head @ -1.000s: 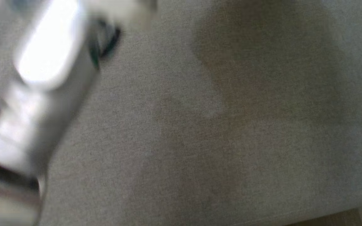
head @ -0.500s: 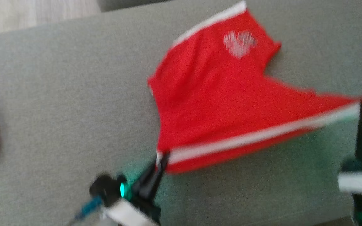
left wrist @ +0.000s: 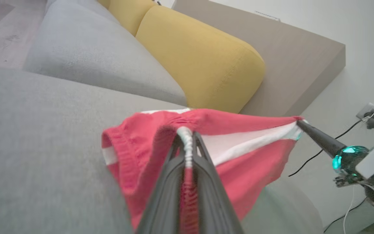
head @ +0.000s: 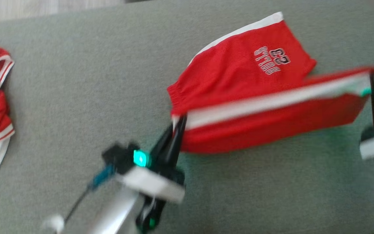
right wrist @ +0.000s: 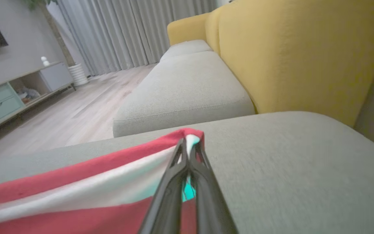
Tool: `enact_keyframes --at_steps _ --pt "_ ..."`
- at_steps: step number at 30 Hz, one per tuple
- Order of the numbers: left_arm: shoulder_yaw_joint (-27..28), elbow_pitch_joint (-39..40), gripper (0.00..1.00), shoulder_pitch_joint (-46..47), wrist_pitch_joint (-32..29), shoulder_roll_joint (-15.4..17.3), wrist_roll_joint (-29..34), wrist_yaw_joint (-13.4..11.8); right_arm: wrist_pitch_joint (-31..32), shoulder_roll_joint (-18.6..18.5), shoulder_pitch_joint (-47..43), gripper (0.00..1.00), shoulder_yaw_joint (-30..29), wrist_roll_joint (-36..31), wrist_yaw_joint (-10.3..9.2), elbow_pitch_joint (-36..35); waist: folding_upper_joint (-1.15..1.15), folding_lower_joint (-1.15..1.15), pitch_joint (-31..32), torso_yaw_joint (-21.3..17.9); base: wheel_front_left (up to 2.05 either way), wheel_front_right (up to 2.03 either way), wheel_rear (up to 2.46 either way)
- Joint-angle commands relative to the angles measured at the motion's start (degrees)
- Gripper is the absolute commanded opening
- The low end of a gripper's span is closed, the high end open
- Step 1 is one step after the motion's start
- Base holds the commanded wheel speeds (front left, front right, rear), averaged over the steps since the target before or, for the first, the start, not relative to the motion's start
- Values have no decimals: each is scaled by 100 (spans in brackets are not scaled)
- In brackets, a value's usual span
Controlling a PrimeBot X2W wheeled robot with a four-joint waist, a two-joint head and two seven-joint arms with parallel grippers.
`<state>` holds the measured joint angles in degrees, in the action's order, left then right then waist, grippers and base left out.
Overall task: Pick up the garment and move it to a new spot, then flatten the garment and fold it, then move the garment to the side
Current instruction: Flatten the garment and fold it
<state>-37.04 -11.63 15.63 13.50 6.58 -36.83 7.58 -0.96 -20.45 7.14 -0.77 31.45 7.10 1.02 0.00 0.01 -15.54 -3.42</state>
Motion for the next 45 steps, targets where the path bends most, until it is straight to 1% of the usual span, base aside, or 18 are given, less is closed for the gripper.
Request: enact_keyframes --at_steps 1,4,6,15,16,17,18,19,20,24,27,31,36,38,39,40,41,45 --pt "195 -20 0 505 -15 -74 -128 -9 126 -302 502 0 254 8 39 85 0 -1 -214 160 0 0 0" --pt "207 -405 0 1096 -46 -207 -274 -9 331 -513 1353 0 578 56 39 696 0 -1 -420 271 0 0 0" --pt "250 -817 0 1636 -17 -296 -373 -21 421 -680 2145 0 922 24 39 1358 0 -1 -613 382 0 0 0" --pt "96 -1598 0 2647 88 -366 -710 -54 328 -726 3781 0 1825 50 39 2867 0 -1 -1064 603 0 0 0" --pt "33 -1650 0 2737 101 -367 -769 -60 290 -723 3942 3 1924 20 39 3047 0 -1 -1112 619 0 0 0" --pt "-38 -1707 22 2811 110 -367 -850 -60 255 -717 4089 12 2033 -17 39 3223 0 -1 -1155 632 0 0 0" --pt "-102 -1754 73 2882 118 -367 -943 -58 219 -695 4219 31 2134 -23 39 3391 0 -1 -1196 642 0 0 0" --pt "-160 -1801 100 2954 127 -368 -1013 -56 176 -656 4333 67 2203 19 39 3555 0 -1 -1228 650 0 0 0" --pt "-207 -1847 100 3014 135 -368 -1061 -54 121 -622 4428 100 2256 76 39 3703 0 -1 -1251 661 0 0 0" --pt "-110 -1736 100 3056 147 -369 -904 -192 -234 -606 4562 100 2395 372 39 4073 0 -1 -1255 715 0 0 0" --pt "401 -1154 100 2705 148 -369 -47 -587 -349 -690 4428 100 2550 573 39 4234 0 -1 -1165 717 0 0 0" --pt "987 -7 100 1675 149 -369 1003 -1044 -284 -764 4222 100 2701 803 39 4510 0 -1 -1081 724 0 0 0" --pt "1106 763 100 639 149 -369 1600 -1249 8 -776 4041 100 2816 1173 39 4948 0 -1 -999 918 0 0 0" --pt "1106 985 100 273 149 -369 1719 -1297 302 -766 3905 100 2942 1336 39 5198 0 -1 -921 1068 0 0 0" --pt "1109 1035 100 189 149 -369 1766 -1314 410 -758 3853 76 2983 1412 39 5257 0 -1 -883 1113 0 0 0" --pt "1118 1083 100 116 149 -369 1802 -1334 494 -755 3804 20 3016 1491 39 5295 0 -1 -839 1152 0 0 0" --pt "1131 1128 100 51 150 -369 1849 -1353 545 -765 3762 0 3041 1572 39 5314 0 -1 -793 1182 0 0 0" --pt "1236 1264 100 -193 150 -369 2029 -1385 412 -815 3616 0 3060 1829 39 5349 0 -1 -548 1174 0 0 0"
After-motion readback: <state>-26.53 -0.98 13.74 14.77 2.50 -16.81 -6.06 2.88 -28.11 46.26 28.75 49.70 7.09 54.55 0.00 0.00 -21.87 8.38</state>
